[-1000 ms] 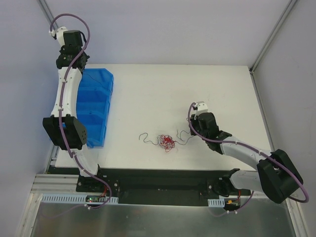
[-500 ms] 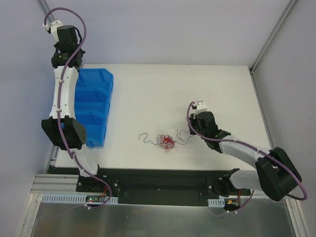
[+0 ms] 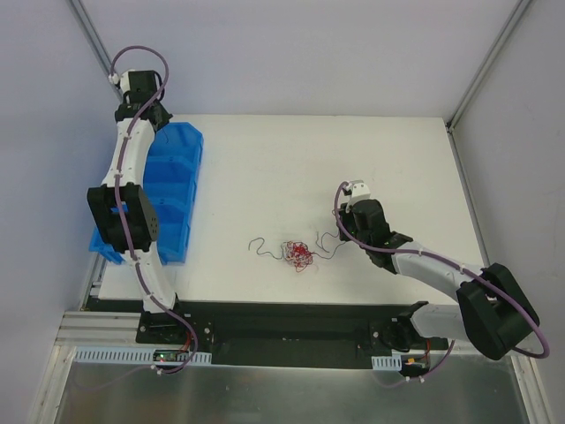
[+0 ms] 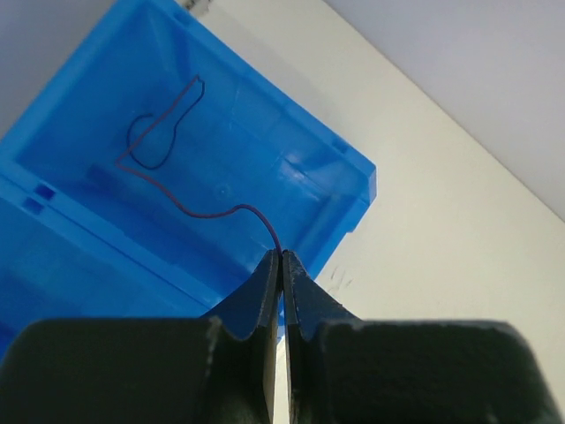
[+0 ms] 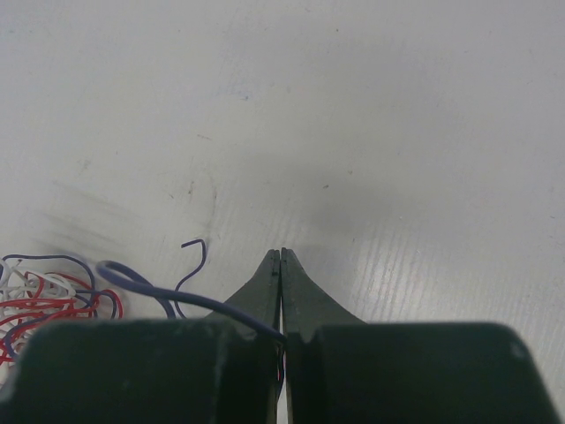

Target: Untangle the cables

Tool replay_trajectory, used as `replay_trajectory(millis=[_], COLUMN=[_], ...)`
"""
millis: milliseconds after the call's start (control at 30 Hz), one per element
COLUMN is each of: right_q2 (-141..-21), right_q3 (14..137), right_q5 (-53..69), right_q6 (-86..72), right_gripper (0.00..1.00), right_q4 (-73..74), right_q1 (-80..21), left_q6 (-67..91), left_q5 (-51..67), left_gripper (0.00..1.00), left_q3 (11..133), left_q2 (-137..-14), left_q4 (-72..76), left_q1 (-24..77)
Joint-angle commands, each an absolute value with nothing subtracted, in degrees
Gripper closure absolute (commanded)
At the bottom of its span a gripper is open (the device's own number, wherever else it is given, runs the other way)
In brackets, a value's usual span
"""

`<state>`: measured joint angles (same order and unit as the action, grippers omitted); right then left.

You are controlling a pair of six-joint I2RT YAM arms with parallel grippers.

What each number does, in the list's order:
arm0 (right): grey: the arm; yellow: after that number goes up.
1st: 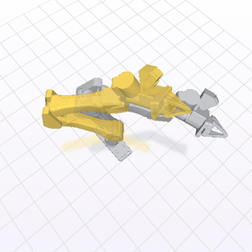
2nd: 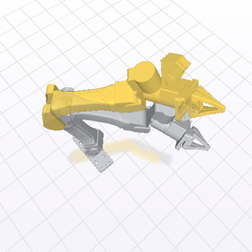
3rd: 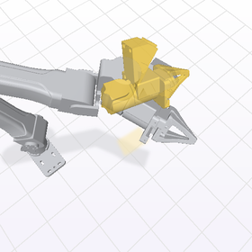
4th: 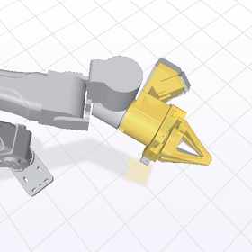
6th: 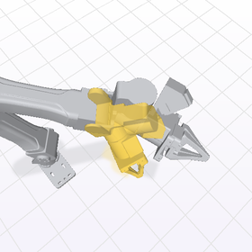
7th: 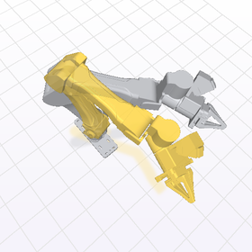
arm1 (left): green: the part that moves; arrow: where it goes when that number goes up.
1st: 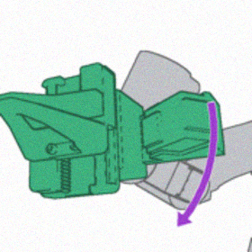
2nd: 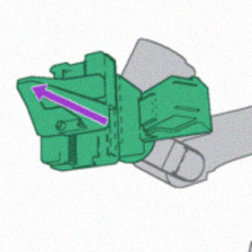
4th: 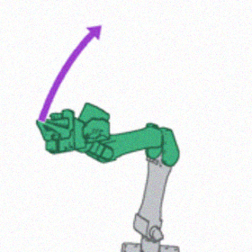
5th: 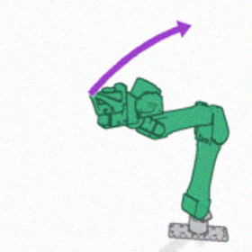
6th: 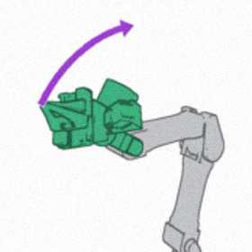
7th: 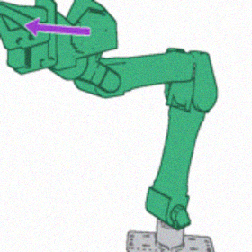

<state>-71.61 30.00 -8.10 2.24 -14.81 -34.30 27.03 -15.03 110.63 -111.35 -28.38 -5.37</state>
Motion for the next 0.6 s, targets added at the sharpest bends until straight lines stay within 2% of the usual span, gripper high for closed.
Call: replay_trajectory(millis=[0, 333, 367, 500, 567], right_q2=[-70.84, -71.28, -71.37, -71.46, -71.63], right_q3=[31.91, 32.08, 31.99, 32.17, 32.26], right_q5=[-7.73, -8.00, -7.91, -7.47, -7.12], right_q6=[2.55, 2.73, 2.72, 2.72, 2.72], right_gripper=[0.99, 0.99, 0.99, 0.99, 0.99], right_q4=[-17.23, -17.23, -17.23, -17.14, -17.23], right_q1=[-34.01, -33.93, -33.93, -33.84, -33.92], left_q6=[30.49, 36.82, 36.83, 36.74, 36.30], left_q5=[-11.43, -5.72, -5.63, -6.33, -5.10], left_gripper=[1.00, 1.00, 0.98, 0.63, 0.50], left_q3=[110.57, 111.09, 111.01, 110.13, 110.30], left_q2=[-114.25, -121.64, -121.64, -119.45, -117.70], left_q4=[-27.69, -27.77, -27.86, -28.12, -28.21], left_q1=[-6.41, -9.49, -9.58, -9.49, -9.58])
